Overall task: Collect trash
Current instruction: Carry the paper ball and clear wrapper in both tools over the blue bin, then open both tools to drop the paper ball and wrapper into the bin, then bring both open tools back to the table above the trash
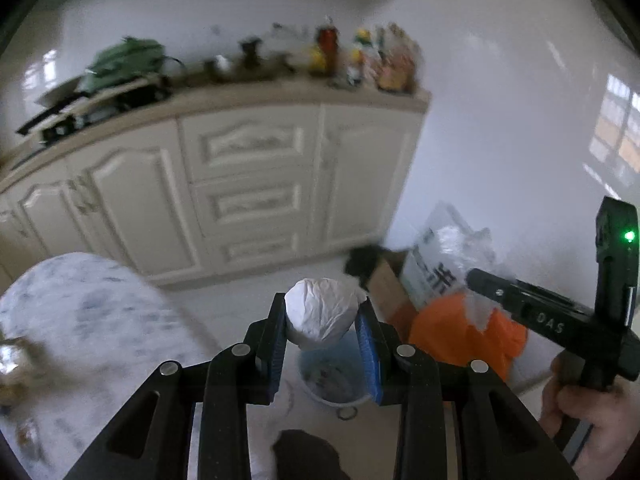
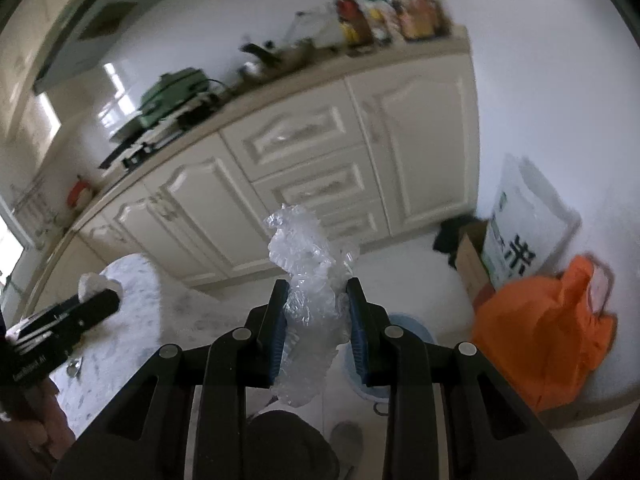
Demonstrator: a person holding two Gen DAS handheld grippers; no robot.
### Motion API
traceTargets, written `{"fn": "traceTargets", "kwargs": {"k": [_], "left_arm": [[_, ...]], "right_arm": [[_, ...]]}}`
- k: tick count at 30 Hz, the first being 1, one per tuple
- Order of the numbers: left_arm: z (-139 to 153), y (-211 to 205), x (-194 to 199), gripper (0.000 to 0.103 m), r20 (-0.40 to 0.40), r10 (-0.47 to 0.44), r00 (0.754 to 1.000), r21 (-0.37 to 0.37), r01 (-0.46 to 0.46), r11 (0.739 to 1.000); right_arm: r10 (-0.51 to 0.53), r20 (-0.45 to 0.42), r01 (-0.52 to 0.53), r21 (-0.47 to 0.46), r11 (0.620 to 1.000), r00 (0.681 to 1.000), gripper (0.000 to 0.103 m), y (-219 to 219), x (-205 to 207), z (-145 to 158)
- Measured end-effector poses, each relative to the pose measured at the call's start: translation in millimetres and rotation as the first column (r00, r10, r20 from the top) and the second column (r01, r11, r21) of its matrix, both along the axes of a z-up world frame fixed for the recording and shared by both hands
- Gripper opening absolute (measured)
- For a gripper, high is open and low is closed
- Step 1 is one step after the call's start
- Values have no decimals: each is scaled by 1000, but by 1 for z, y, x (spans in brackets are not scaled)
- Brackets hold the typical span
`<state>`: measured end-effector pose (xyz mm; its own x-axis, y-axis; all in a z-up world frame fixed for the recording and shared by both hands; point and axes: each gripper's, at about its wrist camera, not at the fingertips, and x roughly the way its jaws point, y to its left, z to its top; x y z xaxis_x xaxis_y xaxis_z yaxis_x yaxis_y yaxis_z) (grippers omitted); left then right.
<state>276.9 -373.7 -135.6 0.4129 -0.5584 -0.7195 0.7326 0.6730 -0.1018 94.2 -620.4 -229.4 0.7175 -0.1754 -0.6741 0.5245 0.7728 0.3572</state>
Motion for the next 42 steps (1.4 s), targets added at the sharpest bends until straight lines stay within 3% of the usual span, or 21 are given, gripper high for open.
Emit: {"fn": "traceTargets", "kwargs": {"k": [10,18,19,20,21,22,23,26,28,35,42], "left_arm": [[-74,-113,74,29,-158,-64,985,143,87,986],[-119,-190,126,35,-256,-84,963,178,132,975],[-124,-196,130,41,-265,-80,961,184,131,974],[-128,-200,138,55,-261,-68,963,195,121,973],[-132,-204,143,63,-258,-55,965,205,110,973],[-136,-209,148,76,-257,-47,965,206,102,973],[-137,-212,152,83,-250,-34,968,213,89,973],[-138,-214,150,96,-225,-19,974,233,72,970],[-133,-212,144,98,-199,-19,980,240,68,968],[-109,-182,104,100,-125,-8,992,223,36,974],[-70,-136,72,101,-94,-10,996,158,25,987]], "right_arm": [[-48,-75,57,128,990,996,28,-55,35,-75],[-39,-141,67,198,978,989,32,-81,59,-130],[-38,-148,68,206,976,988,35,-83,61,-135],[-40,-158,73,213,974,987,38,-86,63,-140],[-45,-162,81,218,973,986,42,-88,63,-145],[-52,-166,90,225,970,985,54,-91,63,-148],[-59,-168,98,232,968,984,70,-93,62,-151],[-89,-162,126,235,964,983,88,-96,55,-151],[-114,-156,149,233,961,981,102,-96,50,-149],[-142,-148,175,242,954,979,103,-85,36,-134],[-134,-120,157,209,965,984,103,-62,28,-103]]}}
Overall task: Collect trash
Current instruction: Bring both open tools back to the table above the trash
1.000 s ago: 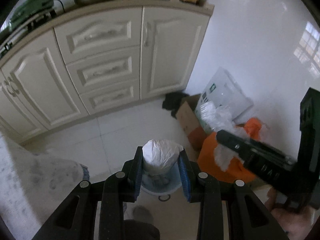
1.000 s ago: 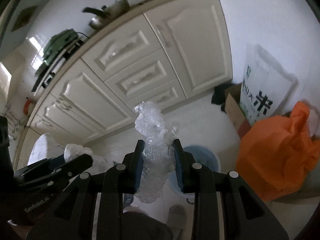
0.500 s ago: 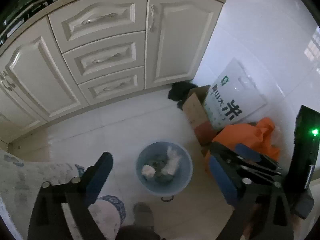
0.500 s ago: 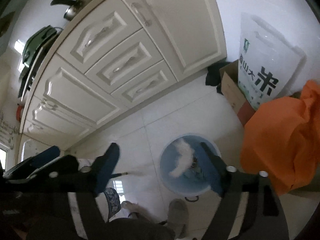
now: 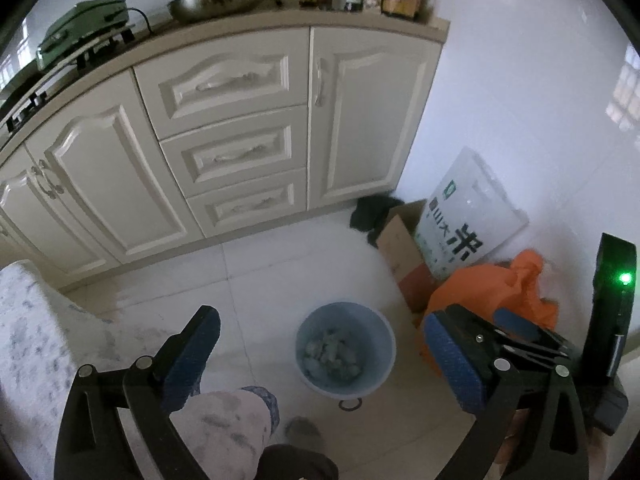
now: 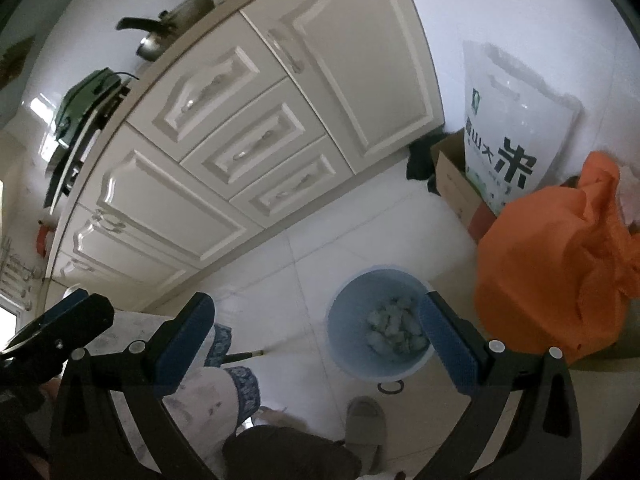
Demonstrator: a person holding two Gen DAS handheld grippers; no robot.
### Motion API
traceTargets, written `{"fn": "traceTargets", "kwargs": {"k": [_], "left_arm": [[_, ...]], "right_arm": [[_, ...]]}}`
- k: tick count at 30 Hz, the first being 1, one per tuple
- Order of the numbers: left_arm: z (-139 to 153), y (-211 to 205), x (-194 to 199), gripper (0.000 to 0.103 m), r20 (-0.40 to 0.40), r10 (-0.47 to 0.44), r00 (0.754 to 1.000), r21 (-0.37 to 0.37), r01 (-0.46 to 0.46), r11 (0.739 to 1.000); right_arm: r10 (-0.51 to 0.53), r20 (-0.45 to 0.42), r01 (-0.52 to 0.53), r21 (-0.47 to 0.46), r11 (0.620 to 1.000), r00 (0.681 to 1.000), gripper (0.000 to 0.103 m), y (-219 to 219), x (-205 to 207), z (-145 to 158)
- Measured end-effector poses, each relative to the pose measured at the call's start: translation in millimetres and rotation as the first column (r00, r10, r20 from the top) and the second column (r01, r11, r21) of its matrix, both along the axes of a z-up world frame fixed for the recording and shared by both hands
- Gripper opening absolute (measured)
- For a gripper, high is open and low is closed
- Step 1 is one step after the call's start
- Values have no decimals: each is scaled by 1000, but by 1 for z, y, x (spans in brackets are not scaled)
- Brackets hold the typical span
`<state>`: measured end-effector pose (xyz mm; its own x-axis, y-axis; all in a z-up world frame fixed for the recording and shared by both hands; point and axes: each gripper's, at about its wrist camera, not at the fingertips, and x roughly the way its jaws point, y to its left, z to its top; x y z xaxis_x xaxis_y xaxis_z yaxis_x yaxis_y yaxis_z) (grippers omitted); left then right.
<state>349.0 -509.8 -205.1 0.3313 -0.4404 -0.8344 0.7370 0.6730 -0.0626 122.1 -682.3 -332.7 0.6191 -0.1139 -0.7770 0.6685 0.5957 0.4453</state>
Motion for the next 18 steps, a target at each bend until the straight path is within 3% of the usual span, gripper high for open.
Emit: {"fn": "traceTargets", "kwargs": {"k": [11,18], "left_arm": [[76,120,-53,101,99,63,993,-139,-49,989],[124,233,-94,102,191,182,965,-241,-133,961]], "right_arm": [[42,63,-36,-100,994,997,103,53,-12,77],[156,136,-128,-197,972,978,103,114,-1,140]]}}
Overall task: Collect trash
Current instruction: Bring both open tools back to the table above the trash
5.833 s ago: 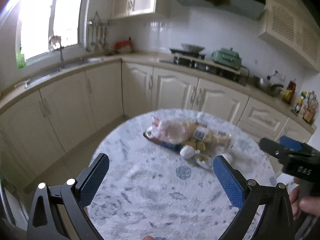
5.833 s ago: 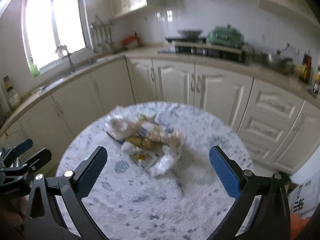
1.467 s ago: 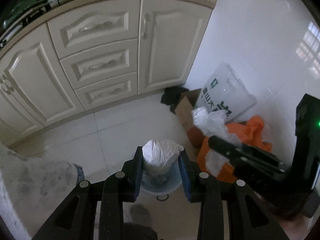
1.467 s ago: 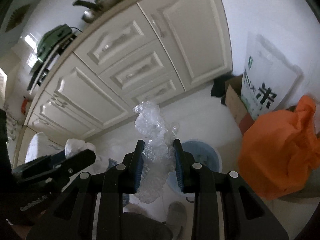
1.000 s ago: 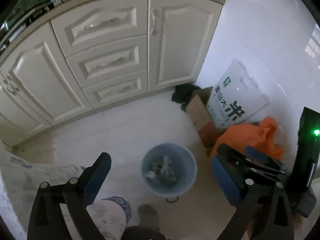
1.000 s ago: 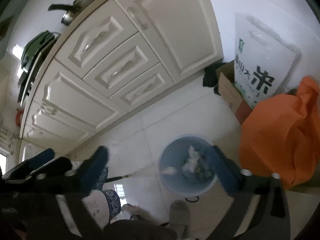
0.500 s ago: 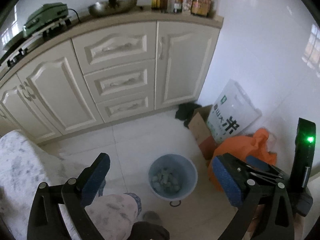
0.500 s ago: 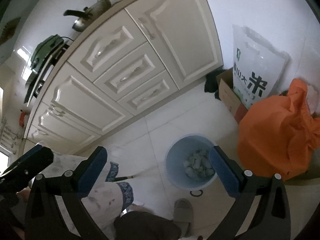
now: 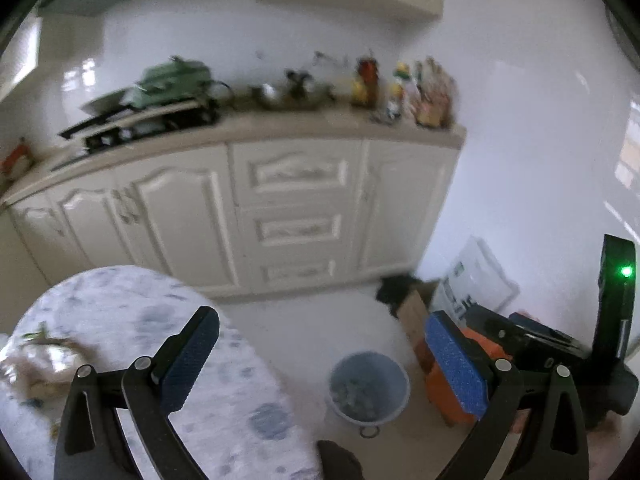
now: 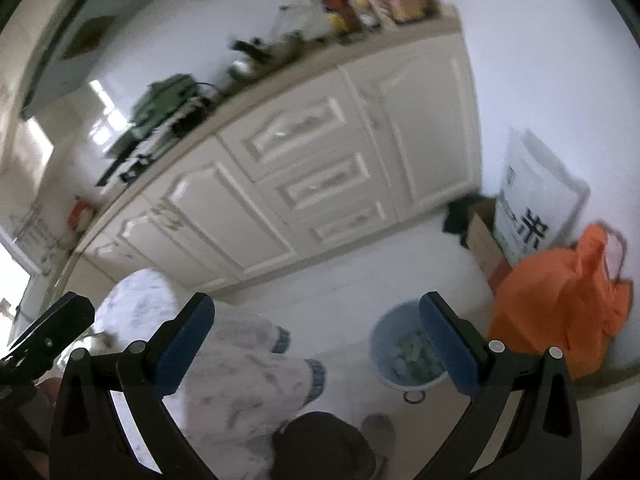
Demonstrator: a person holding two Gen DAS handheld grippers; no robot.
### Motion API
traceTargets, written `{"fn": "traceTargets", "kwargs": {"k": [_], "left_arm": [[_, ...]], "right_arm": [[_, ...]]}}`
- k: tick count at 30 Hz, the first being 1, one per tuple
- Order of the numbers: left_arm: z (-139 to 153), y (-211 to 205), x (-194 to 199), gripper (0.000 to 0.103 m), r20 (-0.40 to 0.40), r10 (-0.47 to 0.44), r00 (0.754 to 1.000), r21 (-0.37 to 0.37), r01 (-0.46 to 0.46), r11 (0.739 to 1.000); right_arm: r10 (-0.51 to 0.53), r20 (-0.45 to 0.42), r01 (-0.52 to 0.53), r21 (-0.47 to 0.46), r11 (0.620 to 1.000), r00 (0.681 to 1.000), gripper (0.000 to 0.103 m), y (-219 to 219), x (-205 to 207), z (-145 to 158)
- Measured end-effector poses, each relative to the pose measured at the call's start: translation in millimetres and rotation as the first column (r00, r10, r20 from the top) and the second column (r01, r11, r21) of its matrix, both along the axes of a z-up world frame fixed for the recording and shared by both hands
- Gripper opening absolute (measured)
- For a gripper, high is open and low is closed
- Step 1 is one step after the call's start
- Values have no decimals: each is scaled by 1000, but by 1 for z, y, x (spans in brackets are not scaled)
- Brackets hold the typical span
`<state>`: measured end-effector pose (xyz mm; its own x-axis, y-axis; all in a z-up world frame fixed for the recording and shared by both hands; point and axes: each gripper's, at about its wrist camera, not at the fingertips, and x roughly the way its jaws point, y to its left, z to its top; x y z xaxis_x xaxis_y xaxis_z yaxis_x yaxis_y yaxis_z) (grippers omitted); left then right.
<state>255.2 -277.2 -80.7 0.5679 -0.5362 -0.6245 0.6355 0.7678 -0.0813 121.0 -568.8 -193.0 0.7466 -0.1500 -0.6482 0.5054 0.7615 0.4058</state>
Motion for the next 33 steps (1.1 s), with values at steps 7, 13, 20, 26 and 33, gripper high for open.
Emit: {"fn": "traceTargets", "kwargs": {"k": [7,13,20,26,33], "left_arm": [[37,109,-42,102,106,169,980,-67,-162,984],[52,193,-84,102,152,308,939,-110,-294,949],[64,256,-153,102,193,457,868,-153,-434,888],[67,294,-218,102,219,562,798,-195,-528,826],[56,300,-262,102,236,637,734,-211,-601,771]], "right_arm": [[134,77,-125,-101,987,988,103,68,25,52],[269,127,-241,-197,950,955,103,140,40,88],[399,149,-339,-313,887,905,103,219,45,119],[492,155,-407,-383,829,857,103,276,42,134],[583,145,-492,-399,774,799,103,326,41,130]]}}
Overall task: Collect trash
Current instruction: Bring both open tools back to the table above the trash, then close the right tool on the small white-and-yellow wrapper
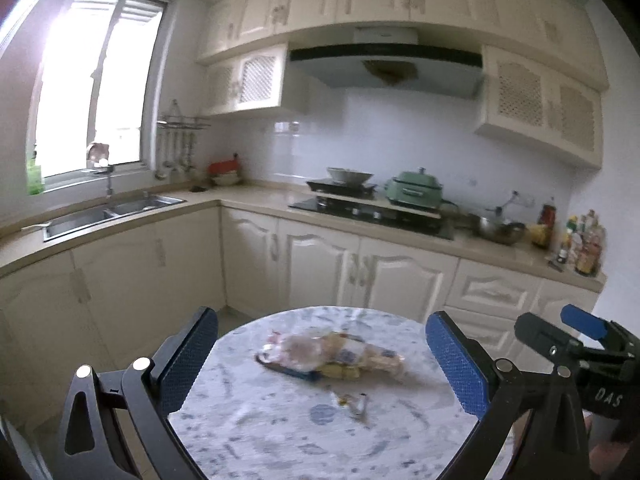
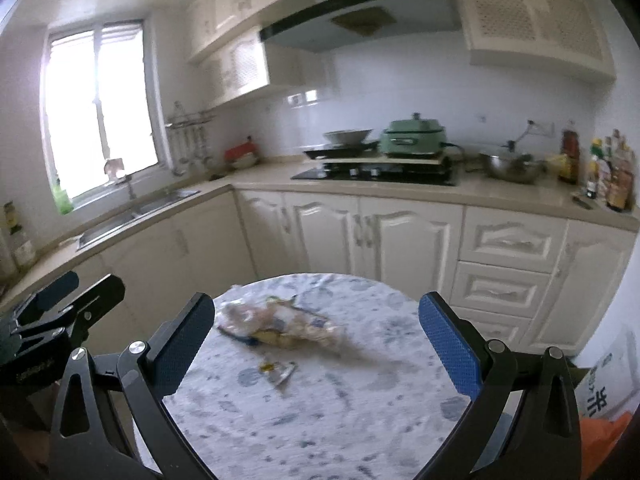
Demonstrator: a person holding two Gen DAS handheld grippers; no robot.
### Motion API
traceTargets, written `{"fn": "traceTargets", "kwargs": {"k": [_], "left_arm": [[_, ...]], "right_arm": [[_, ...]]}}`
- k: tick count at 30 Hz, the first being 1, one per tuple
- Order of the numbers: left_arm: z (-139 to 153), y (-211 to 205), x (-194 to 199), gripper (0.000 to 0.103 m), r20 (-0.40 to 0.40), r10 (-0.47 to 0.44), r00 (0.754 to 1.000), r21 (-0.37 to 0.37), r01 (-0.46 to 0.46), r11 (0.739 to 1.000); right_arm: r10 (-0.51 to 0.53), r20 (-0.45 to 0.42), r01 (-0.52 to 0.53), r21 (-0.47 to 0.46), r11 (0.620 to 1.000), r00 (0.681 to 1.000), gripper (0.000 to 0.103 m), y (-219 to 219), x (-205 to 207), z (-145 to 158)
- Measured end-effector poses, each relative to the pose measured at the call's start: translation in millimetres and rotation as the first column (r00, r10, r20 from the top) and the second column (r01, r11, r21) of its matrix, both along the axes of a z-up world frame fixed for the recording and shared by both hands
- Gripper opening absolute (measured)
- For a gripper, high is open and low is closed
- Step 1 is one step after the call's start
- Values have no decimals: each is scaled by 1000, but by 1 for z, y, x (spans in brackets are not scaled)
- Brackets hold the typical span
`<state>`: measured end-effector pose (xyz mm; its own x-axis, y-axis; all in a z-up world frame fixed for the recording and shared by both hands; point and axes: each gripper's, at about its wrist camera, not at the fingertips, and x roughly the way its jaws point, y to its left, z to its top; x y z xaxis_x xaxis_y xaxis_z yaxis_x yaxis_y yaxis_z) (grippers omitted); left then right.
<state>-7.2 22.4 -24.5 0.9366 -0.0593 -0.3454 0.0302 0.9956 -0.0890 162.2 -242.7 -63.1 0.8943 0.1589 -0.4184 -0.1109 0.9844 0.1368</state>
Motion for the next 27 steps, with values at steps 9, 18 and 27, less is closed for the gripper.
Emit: {"fn": "traceTargets", "kwargs": {"k": [9,18,27], "left_arm": [[-8,-1,-15,102,-14,66,998,-17,-66,998],[-24,-1,33,102,-111,85,990,-16,-87,996],[-49,23,99,102,-246,78,966,-28,-87,996]], "right_arm": [[54,-2,-54,-20,998,999,103,22,0,-8],[67,-164,-76,-44,996,984,103,27,39,-60],[151,-317,-179,-61,982,936,96,60,87,-129]]}}
